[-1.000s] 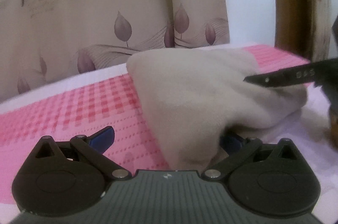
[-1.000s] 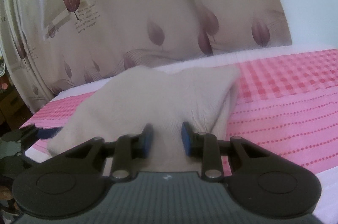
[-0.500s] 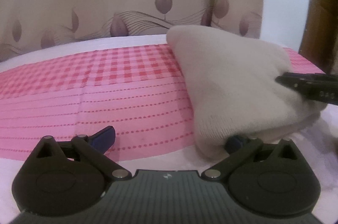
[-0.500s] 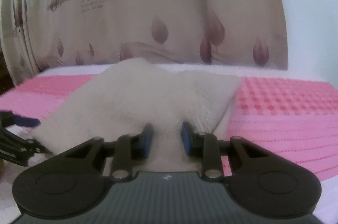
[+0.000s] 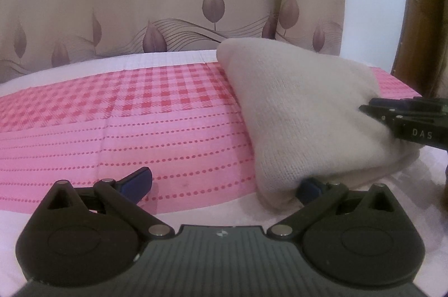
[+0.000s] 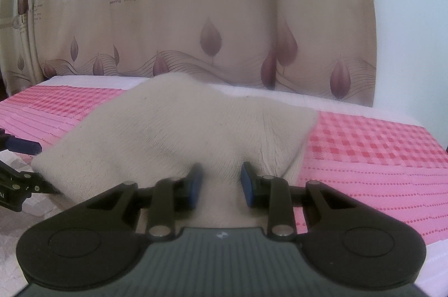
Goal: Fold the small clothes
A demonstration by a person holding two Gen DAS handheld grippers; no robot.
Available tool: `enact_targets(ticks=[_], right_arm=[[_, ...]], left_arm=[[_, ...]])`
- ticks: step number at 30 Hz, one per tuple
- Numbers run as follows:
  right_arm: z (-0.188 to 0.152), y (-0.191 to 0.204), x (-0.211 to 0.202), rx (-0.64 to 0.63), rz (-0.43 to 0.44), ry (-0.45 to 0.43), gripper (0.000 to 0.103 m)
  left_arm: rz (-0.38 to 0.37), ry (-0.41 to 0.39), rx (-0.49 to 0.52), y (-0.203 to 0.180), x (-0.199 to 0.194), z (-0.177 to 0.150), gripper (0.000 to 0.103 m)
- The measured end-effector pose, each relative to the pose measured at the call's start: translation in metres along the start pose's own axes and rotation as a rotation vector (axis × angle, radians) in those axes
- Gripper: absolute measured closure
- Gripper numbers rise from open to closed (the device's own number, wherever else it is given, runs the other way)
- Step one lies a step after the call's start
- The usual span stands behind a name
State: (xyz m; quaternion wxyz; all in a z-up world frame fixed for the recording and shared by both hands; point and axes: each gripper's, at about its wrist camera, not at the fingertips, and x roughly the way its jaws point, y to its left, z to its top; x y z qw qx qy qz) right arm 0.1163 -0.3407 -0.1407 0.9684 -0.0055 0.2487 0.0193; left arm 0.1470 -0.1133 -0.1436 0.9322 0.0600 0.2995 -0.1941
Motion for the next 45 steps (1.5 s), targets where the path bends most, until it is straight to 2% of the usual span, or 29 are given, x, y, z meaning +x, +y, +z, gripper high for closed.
enact_targets(ticks=[38, 45], right_arm=[[0.001, 0.001, -0.001, -0.011, -0.007, -0.001, 0.073], [0.001, 0.002, -0.001, -0.018, -0.012, 0.000, 0.073]], left_arm=[[0.027, -0.016, 0.049, 0.001, -0.005, -0.002, 0.000], [0.036, -0.050, 0.052, 0.001, -0.020, -0.007, 0.000]])
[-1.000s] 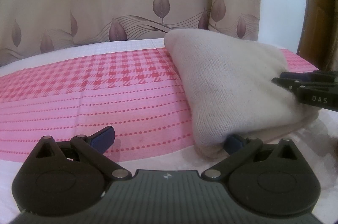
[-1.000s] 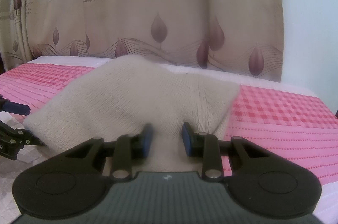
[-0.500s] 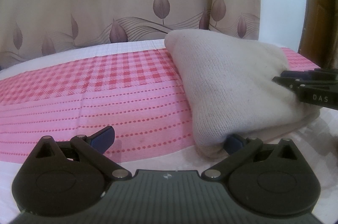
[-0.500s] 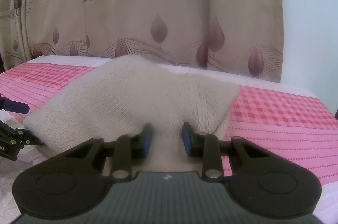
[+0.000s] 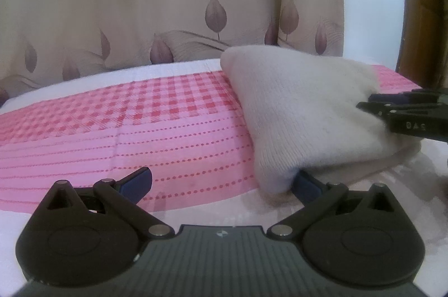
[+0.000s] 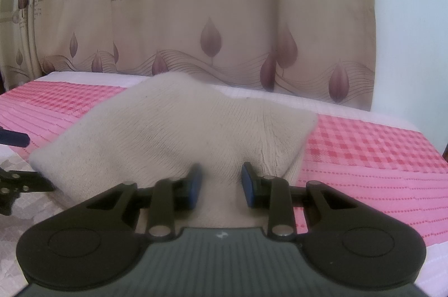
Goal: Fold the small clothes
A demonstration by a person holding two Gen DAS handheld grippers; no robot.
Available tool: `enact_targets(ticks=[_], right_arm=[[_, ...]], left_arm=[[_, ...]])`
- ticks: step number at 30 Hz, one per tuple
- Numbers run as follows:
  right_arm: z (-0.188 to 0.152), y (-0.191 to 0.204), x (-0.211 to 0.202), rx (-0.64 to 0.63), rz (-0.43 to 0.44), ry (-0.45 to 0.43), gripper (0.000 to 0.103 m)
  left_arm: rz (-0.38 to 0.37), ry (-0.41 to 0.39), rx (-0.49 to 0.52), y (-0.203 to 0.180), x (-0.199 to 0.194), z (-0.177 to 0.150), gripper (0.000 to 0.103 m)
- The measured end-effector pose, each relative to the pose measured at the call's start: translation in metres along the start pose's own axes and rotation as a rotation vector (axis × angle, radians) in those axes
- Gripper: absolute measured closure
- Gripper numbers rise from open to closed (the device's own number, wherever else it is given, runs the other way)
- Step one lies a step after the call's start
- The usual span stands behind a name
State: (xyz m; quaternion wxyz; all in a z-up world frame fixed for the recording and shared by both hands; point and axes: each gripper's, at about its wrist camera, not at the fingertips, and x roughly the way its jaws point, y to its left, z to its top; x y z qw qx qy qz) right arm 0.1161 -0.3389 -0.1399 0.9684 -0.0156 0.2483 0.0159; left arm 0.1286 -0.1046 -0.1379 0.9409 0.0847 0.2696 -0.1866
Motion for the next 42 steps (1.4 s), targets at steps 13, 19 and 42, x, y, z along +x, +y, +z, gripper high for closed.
enact_targets(ticks=[13, 19, 42], right_arm=[[0.000, 0.002, 0.001, -0.018, -0.013, 0.002, 0.073], [-0.001, 0.001, 0.000, -0.003, 0.000, 0.000, 0.072], [0.011, -0.115, 0.030, 0.490, 0.277, 0.142, 0.025]], left_arm=[[-0.078, -0.195, -0.083, 0.010, -0.040, 0.021, 0.000], [-0.154, -0.220, -0.047, -0.007, -0.016, 0.061, 0.003], [-0.332, 0.023, -0.172, 0.022, 0.083, 0.086, 0.000]])
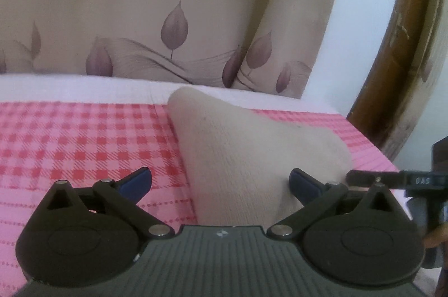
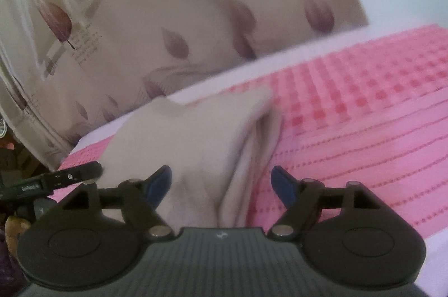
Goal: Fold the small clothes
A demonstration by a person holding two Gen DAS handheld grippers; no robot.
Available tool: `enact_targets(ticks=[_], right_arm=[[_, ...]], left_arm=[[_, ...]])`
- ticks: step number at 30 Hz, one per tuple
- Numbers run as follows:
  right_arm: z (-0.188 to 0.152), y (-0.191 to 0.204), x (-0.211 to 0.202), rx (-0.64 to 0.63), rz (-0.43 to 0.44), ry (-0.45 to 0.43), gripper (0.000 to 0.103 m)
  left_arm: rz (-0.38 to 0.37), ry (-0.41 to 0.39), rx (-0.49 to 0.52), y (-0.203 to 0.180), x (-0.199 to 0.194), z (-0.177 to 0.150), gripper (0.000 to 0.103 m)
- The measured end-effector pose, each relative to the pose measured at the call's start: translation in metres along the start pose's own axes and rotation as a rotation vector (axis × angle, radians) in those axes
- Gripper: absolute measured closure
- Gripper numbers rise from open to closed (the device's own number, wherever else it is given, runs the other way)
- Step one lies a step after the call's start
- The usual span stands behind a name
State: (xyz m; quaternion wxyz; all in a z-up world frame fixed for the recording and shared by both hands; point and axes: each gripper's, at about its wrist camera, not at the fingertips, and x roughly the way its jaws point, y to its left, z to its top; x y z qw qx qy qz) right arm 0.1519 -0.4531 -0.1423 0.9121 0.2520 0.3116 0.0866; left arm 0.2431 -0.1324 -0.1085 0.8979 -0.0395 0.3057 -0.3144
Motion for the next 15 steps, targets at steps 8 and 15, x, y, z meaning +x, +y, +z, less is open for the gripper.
enact_targets(ticks=[8, 15], right_arm=[[0.004, -0.004, 0.027, 0.019, 0.047, 0.059, 0.023], [0.009, -0.005, 0.038, 0.021, 0.080, 0.073, 0.021]], left_arm=[[0.035, 0.018, 0.105, -0.008, 0.017, 0.008, 0.000], [0.036, 0.045, 0.143, -0.014, 0.028, 0.007, 0.000]])
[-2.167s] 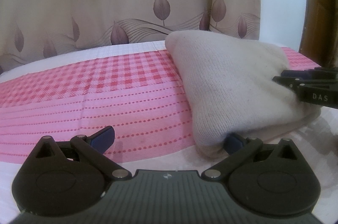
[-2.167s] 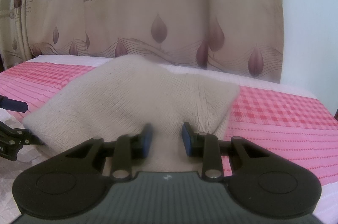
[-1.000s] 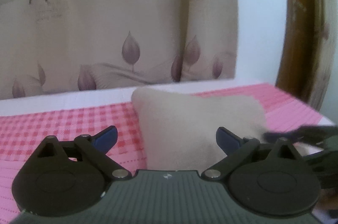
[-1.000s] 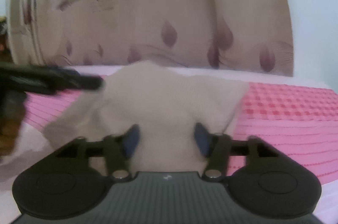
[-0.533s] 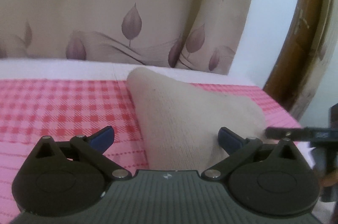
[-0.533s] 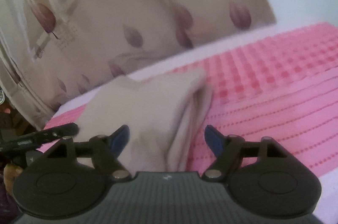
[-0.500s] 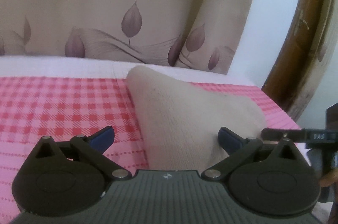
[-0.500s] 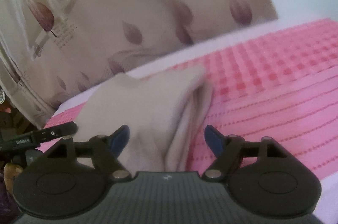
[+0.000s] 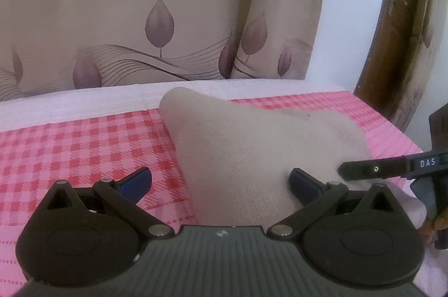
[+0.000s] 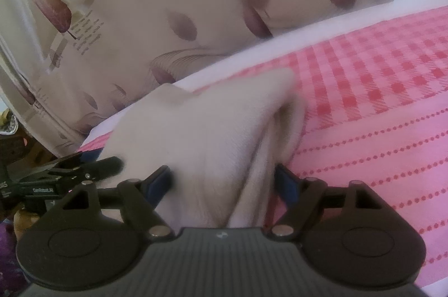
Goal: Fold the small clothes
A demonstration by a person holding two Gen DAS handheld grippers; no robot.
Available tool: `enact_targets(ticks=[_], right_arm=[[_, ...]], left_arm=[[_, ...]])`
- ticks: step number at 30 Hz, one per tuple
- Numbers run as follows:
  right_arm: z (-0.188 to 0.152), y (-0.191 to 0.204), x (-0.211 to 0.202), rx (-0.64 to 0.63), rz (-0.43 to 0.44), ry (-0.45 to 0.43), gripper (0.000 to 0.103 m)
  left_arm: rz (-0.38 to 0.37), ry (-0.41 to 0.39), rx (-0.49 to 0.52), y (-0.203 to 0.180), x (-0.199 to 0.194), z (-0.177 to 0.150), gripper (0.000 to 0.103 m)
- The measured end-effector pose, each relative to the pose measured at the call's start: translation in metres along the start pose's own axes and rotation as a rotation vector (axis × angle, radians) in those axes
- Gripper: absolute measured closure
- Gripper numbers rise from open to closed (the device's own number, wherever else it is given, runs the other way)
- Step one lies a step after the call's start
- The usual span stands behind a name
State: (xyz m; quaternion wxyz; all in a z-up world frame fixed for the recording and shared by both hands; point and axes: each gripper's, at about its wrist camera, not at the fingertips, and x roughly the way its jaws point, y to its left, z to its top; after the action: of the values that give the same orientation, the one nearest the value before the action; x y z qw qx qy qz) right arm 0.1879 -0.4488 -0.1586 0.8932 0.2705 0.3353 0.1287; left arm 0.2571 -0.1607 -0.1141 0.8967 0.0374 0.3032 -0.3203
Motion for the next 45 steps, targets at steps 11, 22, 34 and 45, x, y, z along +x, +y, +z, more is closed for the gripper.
enact_targets(ticks=[11, 22, 34, 45], right_arm=[[0.008, 0.000, 0.013, -0.014, 0.065, 0.021, 0.005], [0.010, -0.013, 0.014, 0.061, 0.135, 0.015, 0.000], [0.004, 0.011, 0.019, -0.054, 0.006, 0.008, 0.014], [0.002, 0.010, 0.018, -0.064, 0.008, 0.000, 0.014]], left_arm=[[-0.037, 0.035, 0.008, 0.000, 0.017, 0.001, 0.000], [-0.087, 0.078, -0.005, 0.004, 0.030, 0.001, 0.000], [-0.073, 0.040, 0.075, -0.008, 0.031, -0.001, 0.013], [-0.084, 0.040, 0.050, -0.003, 0.033, -0.002, 0.007]])
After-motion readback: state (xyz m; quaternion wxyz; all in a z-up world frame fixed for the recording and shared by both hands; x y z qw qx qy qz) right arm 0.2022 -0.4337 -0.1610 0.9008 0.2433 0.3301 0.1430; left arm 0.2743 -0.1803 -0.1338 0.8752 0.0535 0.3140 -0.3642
